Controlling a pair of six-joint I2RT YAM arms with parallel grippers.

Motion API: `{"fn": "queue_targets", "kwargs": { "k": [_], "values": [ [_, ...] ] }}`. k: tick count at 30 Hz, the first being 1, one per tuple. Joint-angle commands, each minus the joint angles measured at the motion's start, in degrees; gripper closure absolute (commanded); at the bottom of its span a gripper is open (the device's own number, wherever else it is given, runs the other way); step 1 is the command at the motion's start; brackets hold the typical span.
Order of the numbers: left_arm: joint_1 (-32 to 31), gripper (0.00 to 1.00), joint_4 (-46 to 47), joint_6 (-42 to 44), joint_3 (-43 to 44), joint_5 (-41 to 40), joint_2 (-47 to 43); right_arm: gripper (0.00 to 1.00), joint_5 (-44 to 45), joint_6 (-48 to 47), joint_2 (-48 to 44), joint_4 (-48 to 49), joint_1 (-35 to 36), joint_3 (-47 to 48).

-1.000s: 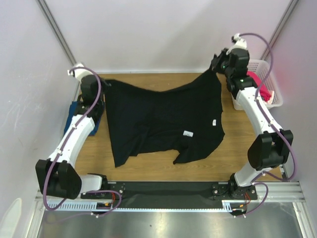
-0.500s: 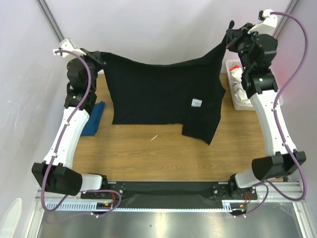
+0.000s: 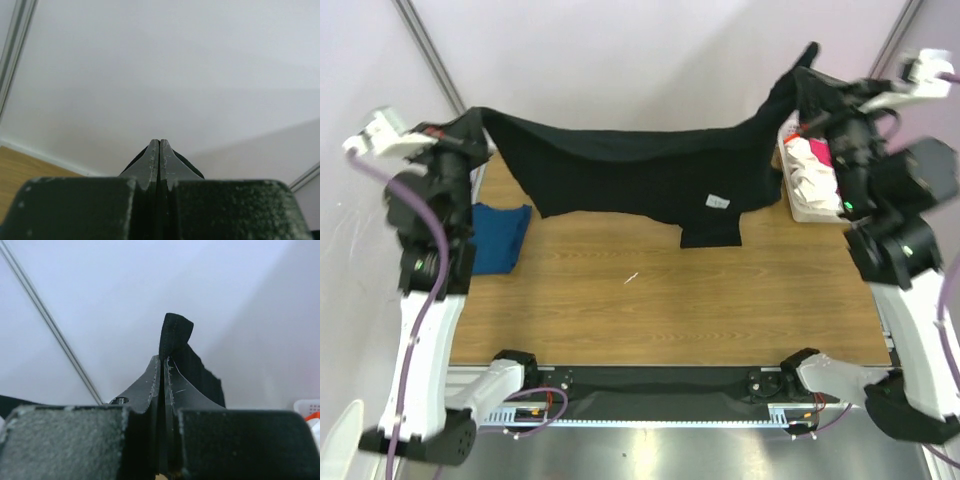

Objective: Fold and stack the t-shirts
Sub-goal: Flatten the tshirt out

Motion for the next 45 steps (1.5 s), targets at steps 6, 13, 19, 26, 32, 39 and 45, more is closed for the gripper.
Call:
{"fn": "queue_targets", "kwargs": {
  "k": [6,13,19,26,32,39,45],
  "values": [
    [-0.5,1.0,-9.7,0.5,2.4,1.1,-14.3,1.0,4.3,-2.2,-11.9,-3.5,4.8,1.0],
    [-0.5,1.0,-18.8,1.6,7.7,-2.3,-21.7,1.0,3.2,-0.3,-14.4,-14.4,0.6,9.5],
    [-0.5,1.0,-19.7,1.3,8.8,-4.5,-16.4,1.0,-0.2,3.0,-11.4,-15.9,-6.9,7.9],
    [-0.5,1.0,-10.6,-1.2,-5.8,-6.1,-10.5,1.0,3.7,3.6,-11.1,-7.7,-6.9,-10.1],
    [-0.5,1.0,2.1,-5.9,-23.4,-7.0,-4.6,1.0,4.1,4.9,-6.1,3.8,-9.6,-28.2],
    [-0.5,1.0,13.8,-6.4,-29.5,-10.9,8.8,1.0,-3.3,7.6,8.3,15.2,-14.3,-32.8],
    [0.3,1.0,19.4,-5.3,-24.4,-10.4,23.6,1.0,-6.2,6.9,21.9,21.2,-14.9,-29.7]
  ]
}}
